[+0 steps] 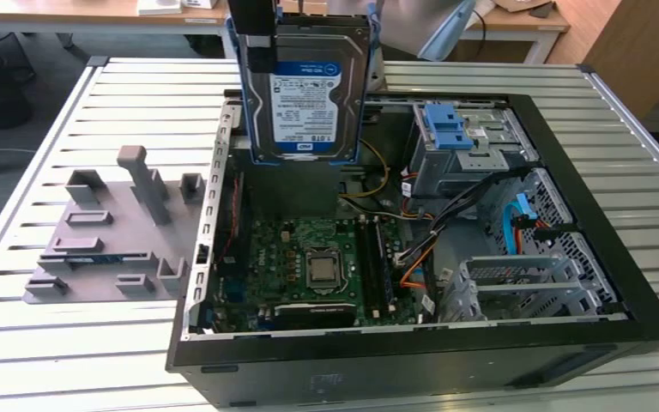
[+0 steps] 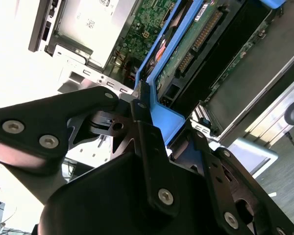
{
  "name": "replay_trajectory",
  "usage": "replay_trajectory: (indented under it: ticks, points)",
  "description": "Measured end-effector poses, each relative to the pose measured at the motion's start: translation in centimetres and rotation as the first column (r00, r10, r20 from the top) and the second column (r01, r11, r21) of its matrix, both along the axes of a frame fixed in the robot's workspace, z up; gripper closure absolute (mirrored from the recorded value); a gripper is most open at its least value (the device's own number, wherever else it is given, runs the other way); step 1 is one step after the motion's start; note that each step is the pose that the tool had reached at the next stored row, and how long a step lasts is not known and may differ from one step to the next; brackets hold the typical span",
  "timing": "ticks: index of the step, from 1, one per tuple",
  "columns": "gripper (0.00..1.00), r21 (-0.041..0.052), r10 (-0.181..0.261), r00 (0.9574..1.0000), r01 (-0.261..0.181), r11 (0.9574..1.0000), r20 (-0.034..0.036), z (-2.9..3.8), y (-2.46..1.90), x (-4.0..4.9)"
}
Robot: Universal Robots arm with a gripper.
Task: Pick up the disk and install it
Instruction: 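Pick up the disk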
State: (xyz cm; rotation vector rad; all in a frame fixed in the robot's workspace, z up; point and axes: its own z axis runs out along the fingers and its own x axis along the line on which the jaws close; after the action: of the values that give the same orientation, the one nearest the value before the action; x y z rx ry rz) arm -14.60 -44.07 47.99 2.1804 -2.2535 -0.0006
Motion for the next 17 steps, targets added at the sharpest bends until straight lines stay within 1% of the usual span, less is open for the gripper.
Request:
replay_trajectory:
  ticks: [10, 17]
  points:
    - [0.64, 0.0000, 0.000, 1.0000, 0.000, 1.0000, 0.0000, 0.00, -0.12, 0.42]
    - [0.64, 0.0000, 0.000, 1.0000, 0.000, 1.0000, 0.0000, 0.00, -0.29, 0.99]
